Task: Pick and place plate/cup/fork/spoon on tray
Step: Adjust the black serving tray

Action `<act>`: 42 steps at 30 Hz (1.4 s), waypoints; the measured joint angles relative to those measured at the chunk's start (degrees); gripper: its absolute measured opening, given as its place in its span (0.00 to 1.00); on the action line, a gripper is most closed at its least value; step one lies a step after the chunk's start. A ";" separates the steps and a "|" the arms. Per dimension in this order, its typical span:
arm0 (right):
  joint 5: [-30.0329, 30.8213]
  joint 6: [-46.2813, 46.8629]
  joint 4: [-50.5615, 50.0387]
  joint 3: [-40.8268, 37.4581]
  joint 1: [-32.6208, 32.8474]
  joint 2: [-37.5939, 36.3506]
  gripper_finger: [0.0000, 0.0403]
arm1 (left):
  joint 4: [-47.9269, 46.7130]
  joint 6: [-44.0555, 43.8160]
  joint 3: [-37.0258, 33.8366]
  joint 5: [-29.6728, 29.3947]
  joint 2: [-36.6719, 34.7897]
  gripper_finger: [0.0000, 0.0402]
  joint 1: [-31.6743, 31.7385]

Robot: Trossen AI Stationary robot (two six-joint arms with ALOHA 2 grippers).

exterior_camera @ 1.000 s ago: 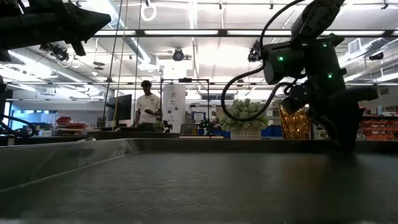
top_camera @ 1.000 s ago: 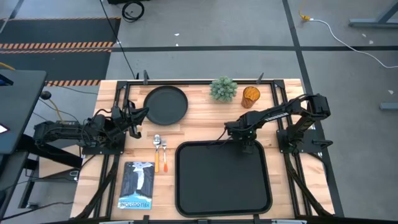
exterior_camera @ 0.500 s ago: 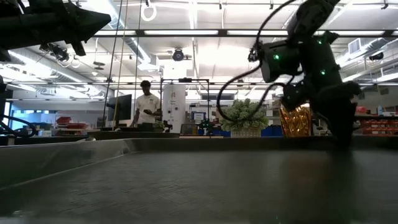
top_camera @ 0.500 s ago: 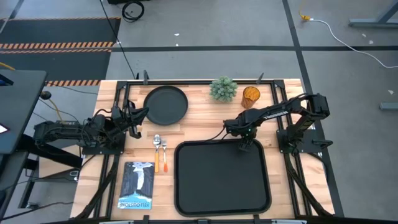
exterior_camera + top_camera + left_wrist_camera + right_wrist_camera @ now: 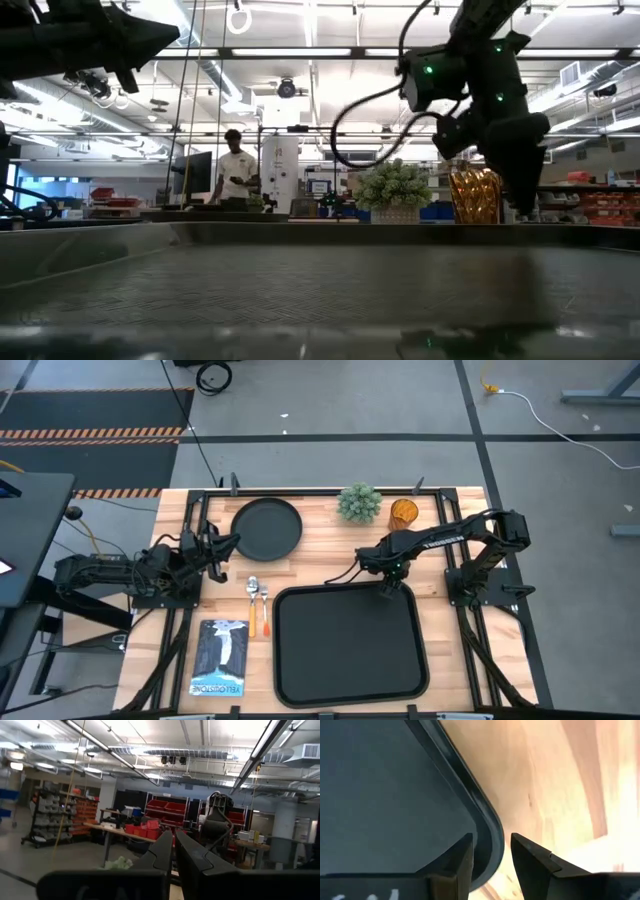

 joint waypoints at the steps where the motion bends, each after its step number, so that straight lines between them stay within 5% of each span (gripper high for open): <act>1: -0.22 0.64 -0.03 -0.58 -0.02 0.00 0.34 | -0.13 -0.10 0.00 0.01 0.02 0.07 0.00; 15: 4.44 0.13 -0.02 -0.83 0.32 -0.07 0.48 | -1.61 -3.11 0.03 2.49 0.73 0.07 0.00; 21: 5.48 -3.31 4.64 -0.71 0.84 0.13 0.54 | -22.02 -8.42 6.96 7.49 6.66 0.07 -0.02; 26: 9.48 -2.07 -1.80 -0.71 0.80 -0.23 0.54 | -37.43 -10.78 15.51 13.67 14.12 0.07 -0.32; 33: 15.01 3.72 -3.91 -0.73 4.64 -4.96 0.53 | -51.10 -13.99 22.47 17.90 23.74 0.10 -7.47; 42: 23.01 12.84 7.04 -0.71 13.07 -7.93 0.53 | -40.57 -20.54 23.02 15.70 36.79 0.15 -16.29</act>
